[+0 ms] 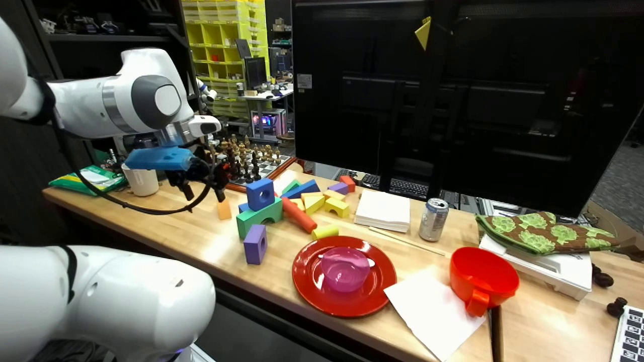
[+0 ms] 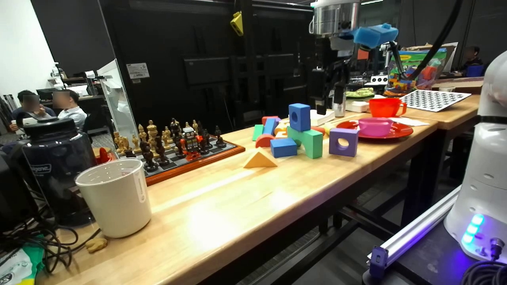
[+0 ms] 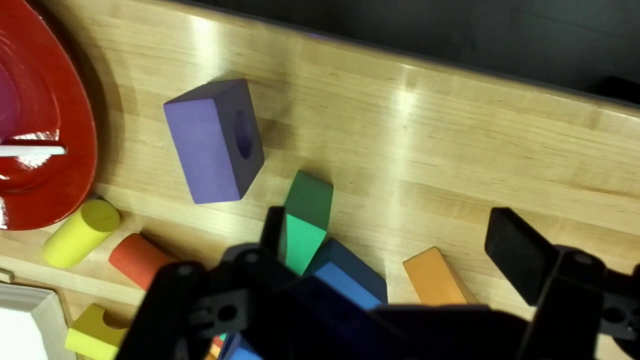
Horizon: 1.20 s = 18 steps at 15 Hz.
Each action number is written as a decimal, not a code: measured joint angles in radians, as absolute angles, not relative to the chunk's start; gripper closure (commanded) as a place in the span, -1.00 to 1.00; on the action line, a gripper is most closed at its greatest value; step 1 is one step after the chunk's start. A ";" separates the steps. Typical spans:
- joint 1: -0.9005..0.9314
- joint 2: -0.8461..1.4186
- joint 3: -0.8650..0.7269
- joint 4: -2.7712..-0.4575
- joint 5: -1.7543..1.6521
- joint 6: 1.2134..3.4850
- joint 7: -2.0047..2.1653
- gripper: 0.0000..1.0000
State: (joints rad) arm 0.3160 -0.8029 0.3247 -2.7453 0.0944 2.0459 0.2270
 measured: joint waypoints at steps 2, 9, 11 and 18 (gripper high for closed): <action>0.308 -0.803 0.325 -2.752 0.078 2.046 0.226 -1.00; 0.271 -0.803 0.306 -2.777 0.011 2.047 0.198 -1.00; 0.253 -0.803 0.296 -2.777 -0.012 2.047 0.182 -1.00; 0.217 -0.788 0.241 -2.778 -0.081 2.046 0.089 -1.00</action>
State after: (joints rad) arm 0.2165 -0.7877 0.2409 -2.7779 -0.0805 2.0462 0.0891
